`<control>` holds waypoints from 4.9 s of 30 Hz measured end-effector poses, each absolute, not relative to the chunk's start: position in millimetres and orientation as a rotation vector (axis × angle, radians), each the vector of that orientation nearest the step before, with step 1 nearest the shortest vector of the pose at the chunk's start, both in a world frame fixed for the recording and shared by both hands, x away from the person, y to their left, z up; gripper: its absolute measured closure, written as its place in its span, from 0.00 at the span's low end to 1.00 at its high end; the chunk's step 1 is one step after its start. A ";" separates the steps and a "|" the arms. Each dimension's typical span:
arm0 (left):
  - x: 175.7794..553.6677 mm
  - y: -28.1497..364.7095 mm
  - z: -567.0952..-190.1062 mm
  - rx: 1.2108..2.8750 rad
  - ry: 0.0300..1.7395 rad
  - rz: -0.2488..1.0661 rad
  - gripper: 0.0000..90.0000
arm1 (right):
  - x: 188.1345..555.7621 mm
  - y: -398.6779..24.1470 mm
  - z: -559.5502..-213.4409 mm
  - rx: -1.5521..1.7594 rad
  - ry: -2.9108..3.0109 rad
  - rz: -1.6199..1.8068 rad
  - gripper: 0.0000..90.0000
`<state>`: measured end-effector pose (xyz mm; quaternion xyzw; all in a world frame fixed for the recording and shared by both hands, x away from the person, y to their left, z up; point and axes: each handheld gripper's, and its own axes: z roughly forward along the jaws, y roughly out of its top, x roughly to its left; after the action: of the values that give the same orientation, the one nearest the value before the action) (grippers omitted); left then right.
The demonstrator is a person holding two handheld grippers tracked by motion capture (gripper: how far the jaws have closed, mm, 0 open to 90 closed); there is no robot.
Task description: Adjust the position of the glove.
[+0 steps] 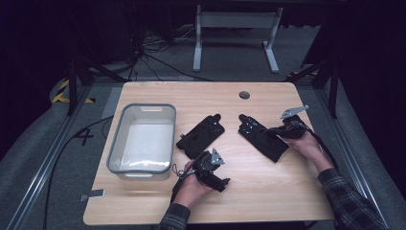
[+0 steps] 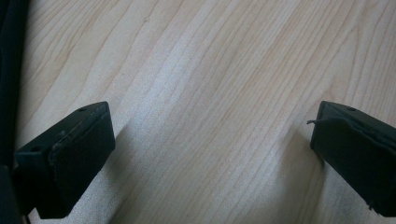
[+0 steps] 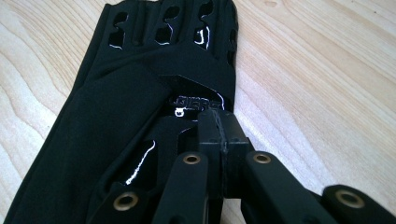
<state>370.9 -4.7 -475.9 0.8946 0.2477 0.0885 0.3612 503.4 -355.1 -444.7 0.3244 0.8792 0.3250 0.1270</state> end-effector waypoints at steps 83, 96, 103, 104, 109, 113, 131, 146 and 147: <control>369.8 -0.3 -465.7 2.300 0.682 0.216 0.25 | 352.3 -417.3 -465.2 1.108 2.324 0.976 0.16; 386.1 6.1 -445.8 2.260 0.793 0.165 0.82 | 350.1 -420.2 -466.8 1.129 2.326 0.989 0.12; 395.2 3.1 -438.5 2.286 0.829 0.154 1.00 | 347.8 -421.3 -466.7 1.136 2.324 0.988 0.12; 397.0 3.3 -437.4 2.291 0.829 0.159 1.00 | 347.8 -421.3 -466.7 1.136 2.324 0.988 0.12; 405.6 4.9 -429.8 2.278 0.876 0.202 1.00 | 348.1 -421.0 -466.8 1.136 2.325 0.988 0.12; 417.2 6.1 -423.1 2.277 0.917 0.259 1.00 | 348.4 -421.1 -466.8 1.135 2.327 0.988 0.11; 474.3 16.0 -419.3 2.221 1.098 0.375 1.00 | 349.7 -421.0 -466.9 1.129 2.331 0.985 0.11; 508.4 16.0 -438.5 2.229 1.255 0.404 1.00 | 350.3 -421.2 -466.9 1.124 2.334 0.985 0.10; 509.6 16.1 -440.7 2.241 1.259 0.401 1.00 | 350.3 -421.2 -466.9 1.125 2.334 0.985 0.10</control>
<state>509.6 16.1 -440.7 0.8302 0.4663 0.1484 0.2670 350.3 -421.2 -466.9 0.3988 0.8277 0.3494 0.1839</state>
